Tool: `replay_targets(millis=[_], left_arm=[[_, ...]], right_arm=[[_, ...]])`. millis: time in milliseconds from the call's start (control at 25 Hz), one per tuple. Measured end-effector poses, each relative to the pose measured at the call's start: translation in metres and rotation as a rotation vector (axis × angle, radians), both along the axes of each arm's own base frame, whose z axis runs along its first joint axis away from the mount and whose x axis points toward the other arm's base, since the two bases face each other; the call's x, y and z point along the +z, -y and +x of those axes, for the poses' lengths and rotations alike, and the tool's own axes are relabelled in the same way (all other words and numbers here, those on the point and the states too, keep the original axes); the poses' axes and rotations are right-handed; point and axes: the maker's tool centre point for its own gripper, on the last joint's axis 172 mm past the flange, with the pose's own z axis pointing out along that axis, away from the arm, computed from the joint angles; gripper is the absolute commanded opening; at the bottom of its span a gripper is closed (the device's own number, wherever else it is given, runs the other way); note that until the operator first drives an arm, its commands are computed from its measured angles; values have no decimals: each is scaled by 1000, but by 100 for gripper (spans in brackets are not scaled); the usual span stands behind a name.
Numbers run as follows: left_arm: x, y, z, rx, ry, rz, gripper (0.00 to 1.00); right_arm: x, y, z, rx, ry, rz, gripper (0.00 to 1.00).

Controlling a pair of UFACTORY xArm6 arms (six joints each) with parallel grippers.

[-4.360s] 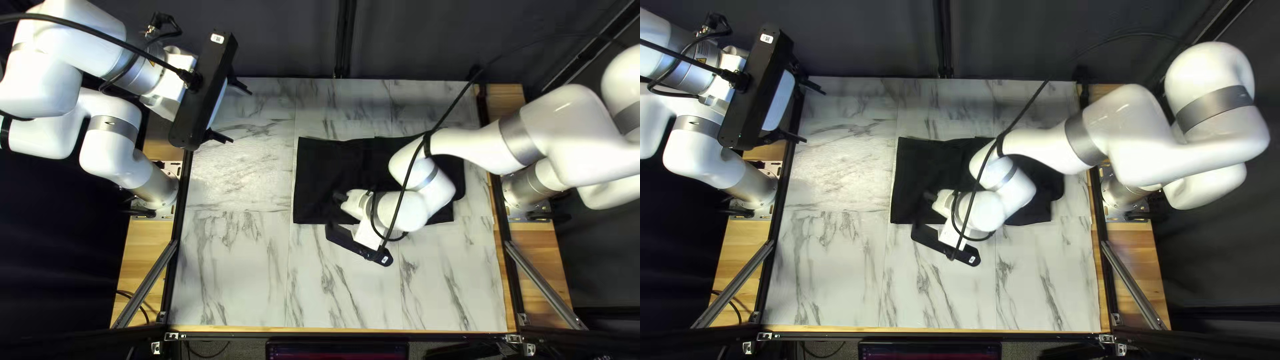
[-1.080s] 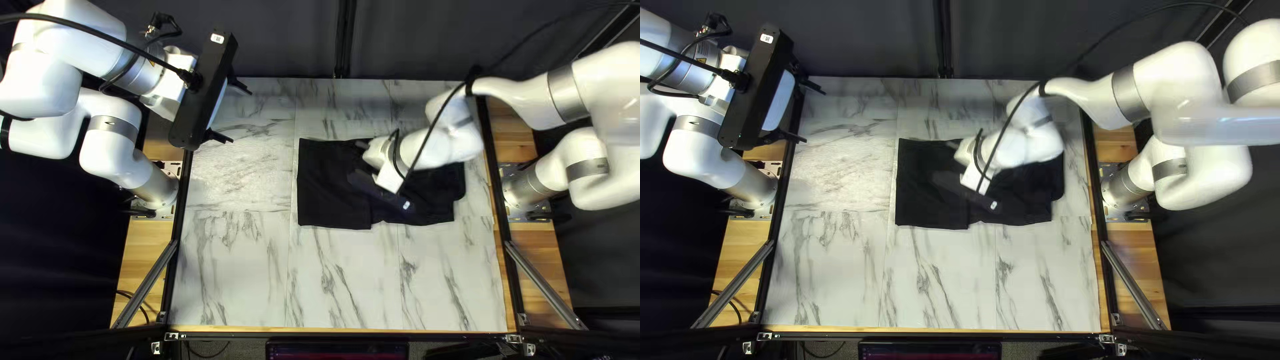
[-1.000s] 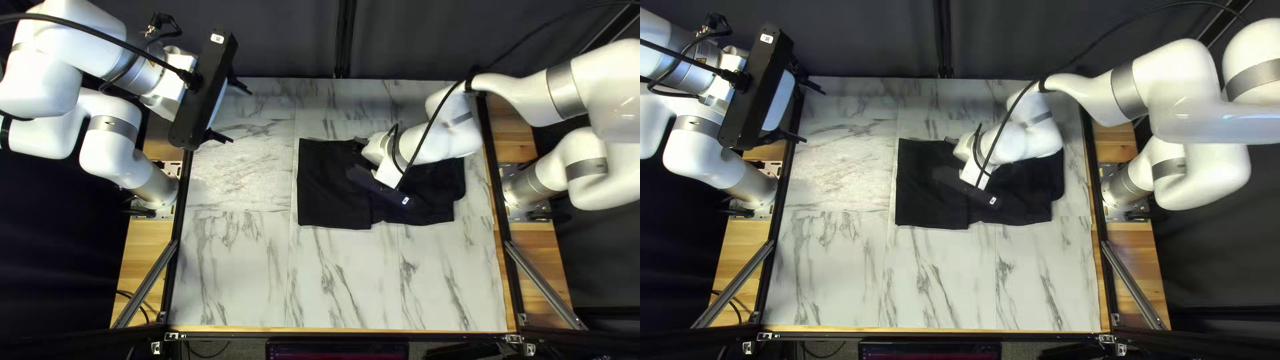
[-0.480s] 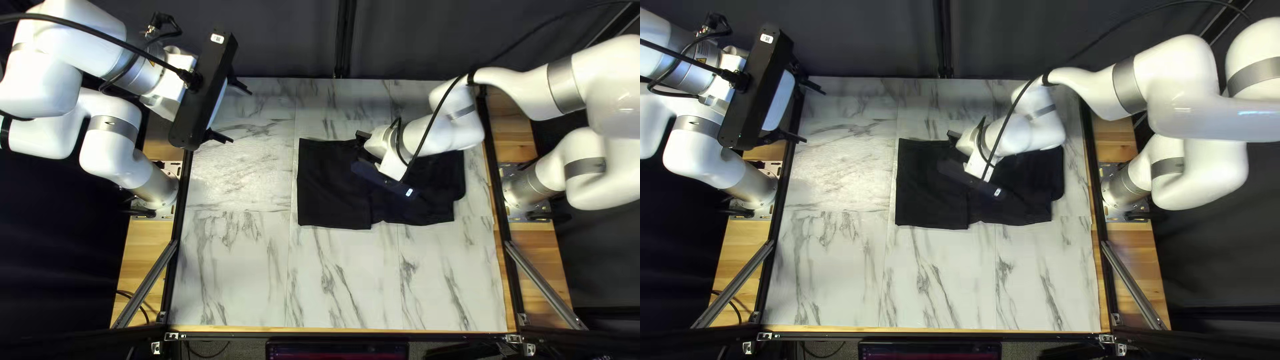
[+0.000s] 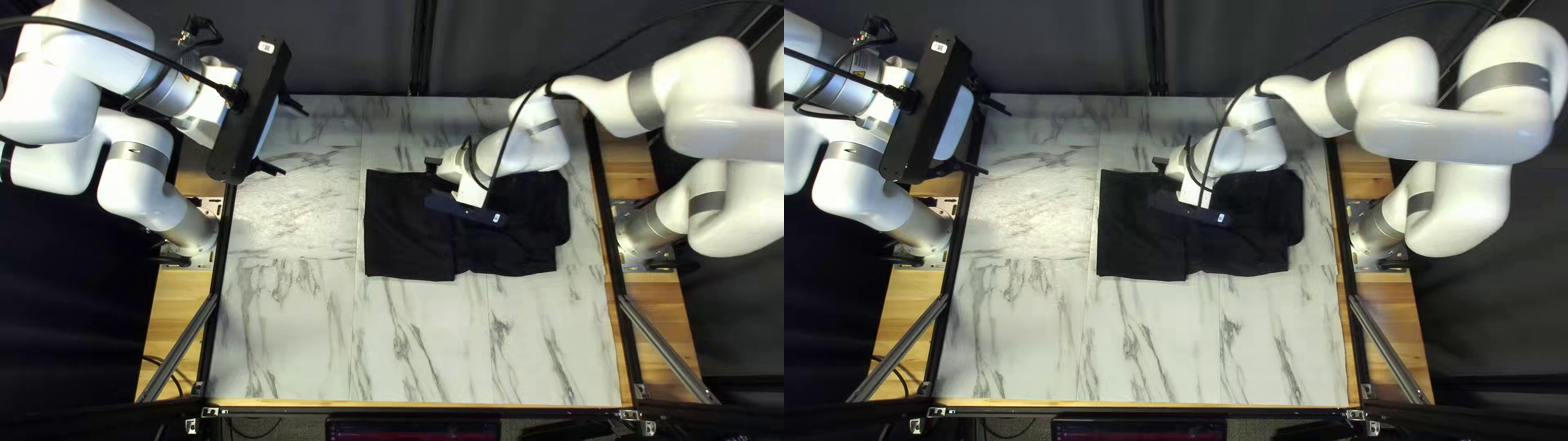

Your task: Fold t-shirt

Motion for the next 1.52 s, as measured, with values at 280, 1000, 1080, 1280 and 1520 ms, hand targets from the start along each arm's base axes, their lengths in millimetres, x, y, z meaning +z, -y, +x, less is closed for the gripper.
replay_targets(millis=[280,1000,1080,1280,1520], left_arm=[[0,0,0,0,0,0,100],[0,0,0,0,0,0,100],[0,0,0,0,0,0,100],[0,0,0,0,0,0,100],[0,0,0,0,0,0,100]], right_arm=[[-5,4,3,5,0,7,2],[19,19,-1,5,1,-12,0],[24,20,-5,3,-3,-22,0],[32,25,-14,-3,-9,-39,0],[32,24,-25,-9,-17,-44,0]])
